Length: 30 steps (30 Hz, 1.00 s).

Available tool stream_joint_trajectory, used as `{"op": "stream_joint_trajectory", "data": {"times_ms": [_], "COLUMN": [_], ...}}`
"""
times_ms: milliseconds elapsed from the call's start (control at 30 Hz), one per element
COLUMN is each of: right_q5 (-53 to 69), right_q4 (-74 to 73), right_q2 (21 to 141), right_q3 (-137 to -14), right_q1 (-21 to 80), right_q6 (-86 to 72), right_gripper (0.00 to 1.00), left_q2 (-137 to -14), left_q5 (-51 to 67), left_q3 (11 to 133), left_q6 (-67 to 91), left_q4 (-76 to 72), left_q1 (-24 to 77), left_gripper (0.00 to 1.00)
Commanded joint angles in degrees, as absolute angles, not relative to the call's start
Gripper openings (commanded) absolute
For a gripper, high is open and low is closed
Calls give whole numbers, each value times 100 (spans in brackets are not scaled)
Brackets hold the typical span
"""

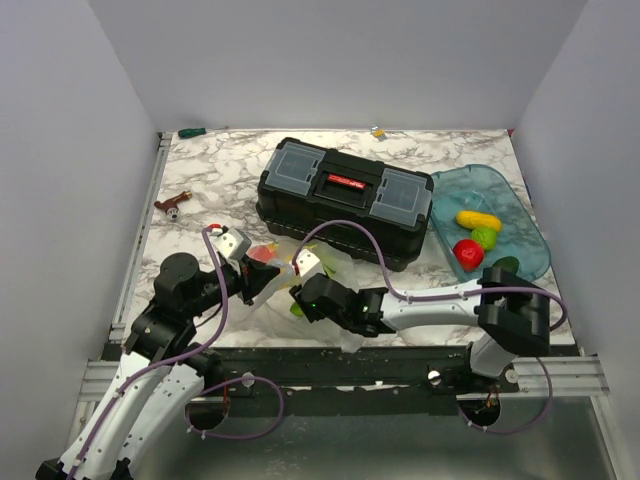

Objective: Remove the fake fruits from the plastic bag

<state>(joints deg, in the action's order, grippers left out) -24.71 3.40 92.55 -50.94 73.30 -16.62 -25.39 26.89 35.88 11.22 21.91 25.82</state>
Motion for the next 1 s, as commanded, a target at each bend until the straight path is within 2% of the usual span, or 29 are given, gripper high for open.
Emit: {"op": "stream_joint_trajectory", "data": {"times_ms": [0, 267, 433, 667, 967], "right_q5": [-2934, -2868, -2831, -2852, -2857], "right_q4": [399, 352, 195, 395, 280], "right_q2": [9595, 10017, 10277, 10461, 10613], "right_q3": [-5483, -5612, -5689, -5635, -5862], "right_q1": [7339, 7339, 7339, 7339, 7339], "right_q6": [-1263, -1004, -1036, -1141, -1176], "right_gripper": [51, 79, 83, 81, 60], "left_q2": [-2548, -2569, -2599, -2633, -2644], "left_q5": [2884, 2901, 2903, 2914, 2916], "left_q3": [3658, 3668, 3663, 3674, 3660], "left_q6": [1165, 1156, 1154, 1156, 1159], "left_q4": [2054, 2051, 2053, 2047, 2039], "left_q1": [2549, 2549, 2549, 2549, 2549], "left_gripper": [0, 0, 0, 0, 0]}}
